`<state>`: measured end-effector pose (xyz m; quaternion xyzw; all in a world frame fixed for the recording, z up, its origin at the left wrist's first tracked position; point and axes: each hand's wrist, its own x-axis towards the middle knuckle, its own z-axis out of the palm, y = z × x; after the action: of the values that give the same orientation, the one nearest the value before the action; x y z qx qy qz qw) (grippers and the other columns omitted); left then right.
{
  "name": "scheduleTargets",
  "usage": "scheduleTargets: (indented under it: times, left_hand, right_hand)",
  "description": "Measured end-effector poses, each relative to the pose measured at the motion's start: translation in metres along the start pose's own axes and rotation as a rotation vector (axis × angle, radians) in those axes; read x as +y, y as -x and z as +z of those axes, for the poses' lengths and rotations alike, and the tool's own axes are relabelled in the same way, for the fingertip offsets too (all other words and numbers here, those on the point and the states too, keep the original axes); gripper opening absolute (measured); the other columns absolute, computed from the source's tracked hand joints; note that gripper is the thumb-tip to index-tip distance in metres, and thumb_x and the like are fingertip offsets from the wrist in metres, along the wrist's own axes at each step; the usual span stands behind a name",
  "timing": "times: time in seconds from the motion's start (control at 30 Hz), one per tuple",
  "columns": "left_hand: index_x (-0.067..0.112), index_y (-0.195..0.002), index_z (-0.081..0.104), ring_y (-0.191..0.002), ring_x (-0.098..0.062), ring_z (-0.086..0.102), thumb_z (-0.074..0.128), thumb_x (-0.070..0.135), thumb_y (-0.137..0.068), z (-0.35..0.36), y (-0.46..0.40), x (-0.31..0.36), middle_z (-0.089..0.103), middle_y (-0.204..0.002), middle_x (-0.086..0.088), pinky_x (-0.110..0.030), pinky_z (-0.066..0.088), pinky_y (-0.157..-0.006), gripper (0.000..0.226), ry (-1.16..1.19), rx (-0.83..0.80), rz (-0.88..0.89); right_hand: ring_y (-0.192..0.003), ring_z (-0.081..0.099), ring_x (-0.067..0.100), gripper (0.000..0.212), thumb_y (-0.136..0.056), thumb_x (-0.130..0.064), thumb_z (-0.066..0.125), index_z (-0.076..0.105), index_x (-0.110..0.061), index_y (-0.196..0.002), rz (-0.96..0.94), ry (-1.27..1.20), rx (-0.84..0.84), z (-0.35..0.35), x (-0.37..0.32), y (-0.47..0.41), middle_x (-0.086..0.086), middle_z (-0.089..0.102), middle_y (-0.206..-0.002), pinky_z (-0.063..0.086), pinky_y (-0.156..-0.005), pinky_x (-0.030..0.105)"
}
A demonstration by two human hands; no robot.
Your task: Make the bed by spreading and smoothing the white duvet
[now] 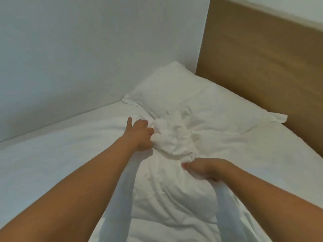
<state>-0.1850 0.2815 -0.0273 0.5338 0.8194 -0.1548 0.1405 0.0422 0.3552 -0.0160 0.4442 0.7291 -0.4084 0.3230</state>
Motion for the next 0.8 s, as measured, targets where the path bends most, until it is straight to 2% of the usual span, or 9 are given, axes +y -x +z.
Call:
scheduleTargets:
  times: [0.07,0.13,0.3,0.43,0.5,0.53,0.6,0.73,0.8]
  left_hand:
    - [0.032,-0.14,0.039,-0.143,-0.024,0.024,0.054,0.044,-0.085,0.017,-0.018,0.011,0.029,-0.154,0.003,-0.063,-0.009,-0.113,0.058,0.166,-0.05,-0.009]
    - [0.036,-0.144,0.029,-0.141,-0.024,0.028,0.055,0.036,-0.086,0.023,-0.035,0.023,0.024,-0.157,0.006,-0.062,0.001,-0.115,0.064,0.323,0.0,-0.025]
    - [0.04,-0.152,0.004,-0.149,-0.028,-0.009,0.065,0.041,-0.081,0.041,-0.068,0.044,-0.005,-0.163,0.003,-0.064,-0.003,-0.113,0.094,0.199,-0.105,-0.042]
    - [0.025,-0.138,0.037,-0.138,-0.029,0.035,0.064,0.048,-0.078,0.051,-0.07,0.057,0.049,-0.14,-0.003,-0.059,-0.004,-0.115,0.07,0.062,-0.189,0.061]
    - [0.02,-0.124,0.038,-0.114,-0.027,0.056,0.068,0.04,-0.075,0.042,-0.064,0.064,0.061,-0.118,-0.005,-0.046,0.026,-0.112,0.061,0.189,-0.233,0.112]
    - [0.018,-0.121,0.036,-0.102,-0.027,0.058,0.072,0.034,-0.073,0.033,-0.061,0.065,0.062,-0.112,-0.007,-0.04,0.04,-0.097,0.062,0.281,-0.245,0.118]
    - [0.019,-0.121,0.041,-0.091,-0.028,0.059,0.074,0.025,-0.072,0.002,-0.059,0.064,0.063,-0.108,-0.01,-0.034,0.047,-0.077,0.06,0.366,-0.083,0.133]
    - [0.016,-0.108,0.057,-0.093,-0.033,0.054,0.065,0.014,-0.073,-0.056,-0.061,0.044,0.059,-0.104,-0.009,-0.042,0.044,-0.076,0.036,0.264,0.792,0.083]
    - [0.014,-0.114,0.055,-0.111,-0.033,0.048,0.069,0.02,-0.074,-0.063,-0.066,0.038,0.052,-0.12,-0.009,-0.049,0.037,-0.096,0.042,0.052,0.63,0.131]
  right_hand:
    - [-0.129,0.049,0.03,0.048,-0.102,-0.032,0.037,0.048,-0.002,-0.138,0.03,0.051,0.07,0.022,0.016,-0.017,0.016,0.049,-0.142,0.04,-0.1,0.033]
    - [-0.118,0.056,0.03,0.035,-0.099,-0.02,0.04,0.055,-0.003,-0.126,0.041,0.086,0.161,0.038,0.028,-0.032,0.015,0.058,-0.13,0.044,-0.091,0.032]
    - [-0.1,0.046,0.016,0.022,-0.099,-0.019,0.042,0.047,-0.012,-0.119,-0.184,-0.011,0.317,0.054,0.046,-0.04,0.005,0.05,-0.13,0.033,-0.082,0.022]
    - [-0.117,0.049,0.016,0.077,-0.08,-0.042,0.071,0.03,-0.037,-0.145,-0.221,-0.506,0.002,0.042,0.071,-0.035,-0.01,0.046,-0.136,0.042,-0.088,0.026]
    - [-0.121,0.05,0.015,0.102,-0.062,-0.053,0.086,0.028,-0.043,-0.145,-0.139,-0.585,-0.219,0.039,0.08,-0.035,-0.014,0.049,-0.136,0.044,-0.097,0.032]
    - [-0.121,0.052,0.016,0.106,-0.055,-0.055,0.089,0.033,-0.041,-0.143,-0.1,-0.578,-0.34,0.04,0.081,-0.035,-0.013,0.053,-0.134,0.045,-0.101,0.035]
    - [-0.119,0.054,0.017,0.099,-0.055,-0.054,0.09,0.042,-0.035,-0.14,-0.098,-0.503,-0.416,0.042,0.078,-0.038,-0.01,0.058,-0.131,0.044,-0.105,0.036]
    - [-0.109,0.061,0.019,0.084,-0.059,-0.043,0.089,0.051,-0.028,-0.133,-0.224,-0.72,-0.103,0.017,0.07,-0.048,-0.005,0.063,-0.122,0.05,-0.096,0.036]
    - [-0.102,0.065,0.018,0.067,-0.066,-0.027,0.087,0.057,-0.026,-0.126,-0.264,-0.766,-0.156,0.007,0.067,-0.048,-0.004,0.068,-0.115,0.053,-0.089,0.033]
